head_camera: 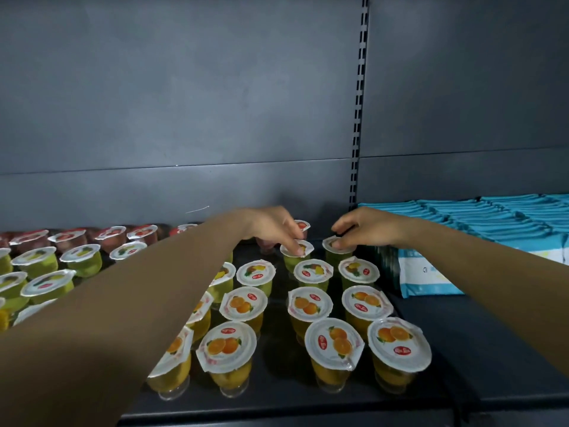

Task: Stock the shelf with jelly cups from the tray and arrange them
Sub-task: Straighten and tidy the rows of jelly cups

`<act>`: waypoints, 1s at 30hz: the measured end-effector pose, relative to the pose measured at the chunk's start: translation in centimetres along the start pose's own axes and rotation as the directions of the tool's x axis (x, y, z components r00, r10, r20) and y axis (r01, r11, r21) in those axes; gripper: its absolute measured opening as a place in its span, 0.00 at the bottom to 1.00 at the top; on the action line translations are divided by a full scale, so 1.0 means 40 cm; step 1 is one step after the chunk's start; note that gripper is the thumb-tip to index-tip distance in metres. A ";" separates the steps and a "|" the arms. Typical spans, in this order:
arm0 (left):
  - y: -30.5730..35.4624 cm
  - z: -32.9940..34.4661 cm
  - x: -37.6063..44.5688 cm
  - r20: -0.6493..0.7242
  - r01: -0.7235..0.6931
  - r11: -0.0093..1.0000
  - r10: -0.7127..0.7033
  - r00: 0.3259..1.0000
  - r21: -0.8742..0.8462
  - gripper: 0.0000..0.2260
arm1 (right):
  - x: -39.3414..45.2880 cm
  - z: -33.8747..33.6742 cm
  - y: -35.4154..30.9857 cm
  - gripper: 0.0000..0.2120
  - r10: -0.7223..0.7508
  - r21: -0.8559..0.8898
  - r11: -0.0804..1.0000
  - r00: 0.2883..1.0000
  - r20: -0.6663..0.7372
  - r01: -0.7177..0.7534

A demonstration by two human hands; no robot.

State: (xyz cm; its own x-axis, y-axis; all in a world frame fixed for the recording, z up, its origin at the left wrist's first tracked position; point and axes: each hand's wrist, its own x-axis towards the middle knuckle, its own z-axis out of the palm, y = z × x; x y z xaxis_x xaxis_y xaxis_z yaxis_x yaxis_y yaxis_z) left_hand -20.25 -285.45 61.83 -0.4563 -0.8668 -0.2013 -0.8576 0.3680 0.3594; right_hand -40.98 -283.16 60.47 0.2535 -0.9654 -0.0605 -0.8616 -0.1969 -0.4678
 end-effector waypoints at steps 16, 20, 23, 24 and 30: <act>-0.012 0.012 0.013 -0.050 0.004 1.000 -0.003 0.999 0.009 0.20 | 0.016 -0.007 -0.002 0.24 -0.031 -0.063 0.997 0.999 0.027 0.033; -0.029 0.003 0.014 -0.062 0.036 0.999 -0.033 0.998 0.038 0.20 | 0.027 0.001 -0.016 0.21 -0.049 -0.092 0.994 0.999 0.023 0.051; -0.046 -0.005 0.006 -0.060 0.059 0.997 -0.055 0.997 0.059 0.19 | 0.033 0.010 -0.046 0.17 -0.080 -0.109 0.991 0.996 0.034 0.083; -0.054 -0.008 0.004 -0.062 0.068 0.996 -0.064 0.996 0.059 0.18 | 0.036 0.011 -0.054 0.15 -0.092 -0.124 0.987 0.995 0.048 0.098; -0.089 -0.018 -0.010 -0.074 0.099 0.994 -0.095 0.993 0.048 0.19 | 0.045 0.005 -0.040 0.14 -0.077 -0.148 0.985 0.996 0.050 0.083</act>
State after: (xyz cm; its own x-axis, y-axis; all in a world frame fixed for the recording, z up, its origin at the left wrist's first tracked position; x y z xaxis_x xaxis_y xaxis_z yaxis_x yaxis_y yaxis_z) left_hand -16.82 -286.66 61.28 -0.3538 -0.9204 -0.1664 -0.9090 0.2964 0.2931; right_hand -39.07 -284.54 60.92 0.3405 -0.9377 -0.0686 -0.8930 -0.2997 -0.3356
